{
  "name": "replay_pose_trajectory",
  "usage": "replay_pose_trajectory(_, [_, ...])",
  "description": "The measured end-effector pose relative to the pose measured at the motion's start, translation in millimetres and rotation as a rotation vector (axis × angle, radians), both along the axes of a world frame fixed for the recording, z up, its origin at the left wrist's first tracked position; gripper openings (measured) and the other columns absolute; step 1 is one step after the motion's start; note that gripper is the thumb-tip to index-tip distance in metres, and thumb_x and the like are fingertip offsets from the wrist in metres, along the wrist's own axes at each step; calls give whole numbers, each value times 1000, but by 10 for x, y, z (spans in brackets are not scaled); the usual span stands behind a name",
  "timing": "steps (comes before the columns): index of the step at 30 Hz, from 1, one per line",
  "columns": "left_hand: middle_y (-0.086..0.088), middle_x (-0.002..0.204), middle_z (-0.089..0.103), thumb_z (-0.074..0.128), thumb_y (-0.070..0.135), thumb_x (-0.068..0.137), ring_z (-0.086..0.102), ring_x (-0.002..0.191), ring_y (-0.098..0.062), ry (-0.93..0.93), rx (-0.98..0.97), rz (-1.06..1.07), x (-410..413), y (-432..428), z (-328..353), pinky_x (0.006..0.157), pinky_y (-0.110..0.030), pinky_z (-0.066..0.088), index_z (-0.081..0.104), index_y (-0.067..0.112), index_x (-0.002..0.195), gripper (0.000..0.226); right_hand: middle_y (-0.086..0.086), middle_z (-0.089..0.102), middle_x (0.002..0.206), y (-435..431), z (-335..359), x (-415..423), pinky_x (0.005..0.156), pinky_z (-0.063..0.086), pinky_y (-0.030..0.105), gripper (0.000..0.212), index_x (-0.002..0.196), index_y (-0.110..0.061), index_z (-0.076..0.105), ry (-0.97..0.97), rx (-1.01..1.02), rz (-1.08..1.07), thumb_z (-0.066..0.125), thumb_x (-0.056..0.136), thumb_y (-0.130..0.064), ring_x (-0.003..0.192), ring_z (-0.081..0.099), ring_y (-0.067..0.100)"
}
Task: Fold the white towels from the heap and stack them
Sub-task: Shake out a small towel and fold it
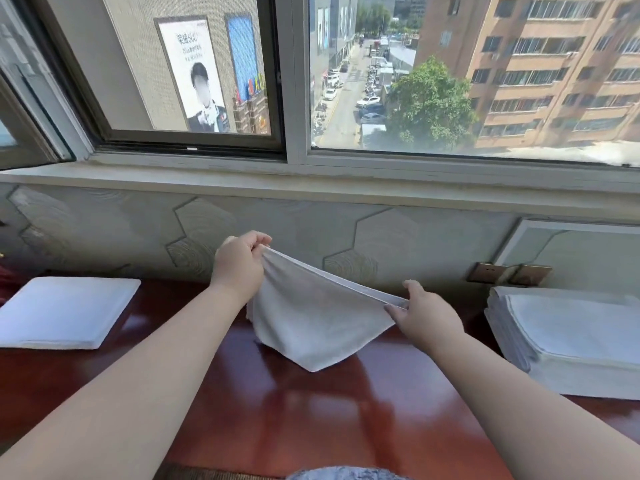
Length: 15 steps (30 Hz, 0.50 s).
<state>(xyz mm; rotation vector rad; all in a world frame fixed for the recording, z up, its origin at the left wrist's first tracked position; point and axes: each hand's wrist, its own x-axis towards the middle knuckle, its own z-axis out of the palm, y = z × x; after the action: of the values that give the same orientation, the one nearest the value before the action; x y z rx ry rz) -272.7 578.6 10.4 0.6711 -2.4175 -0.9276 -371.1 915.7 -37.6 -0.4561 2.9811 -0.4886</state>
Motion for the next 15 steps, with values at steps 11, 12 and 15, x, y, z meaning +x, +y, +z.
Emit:
replay_pose_trajectory(11, [-2,112,74,55,9,98,64,108,-24,-48,-161,-74,43,86,-45,93,-33,47,76,17,108,25,-5,68,90,-106,289,-137,76,41,35,15,80,-34,61,119,16,-249,53,93,-36,92,60,25])
replay_pose_trajectory(12, [-1,111,74,56,8,97,65,105,-23,-47,-162,-80,49,100,-49,93,-33,48,77,18,108,25,-6,65,86,-112,304,-134,82,39,36,16,81,-34,62,150,65,-261,51,94,-36,97,61,24])
replay_pose_trajectory(15, [1,108,74,59,9,94,65,100,-20,-51,-150,-105,50,120,-65,91,-31,49,77,18,108,25,-9,55,77,-93,248,-136,102,29,42,18,83,-36,65,226,94,-281,52,95,-39,109,55,19])
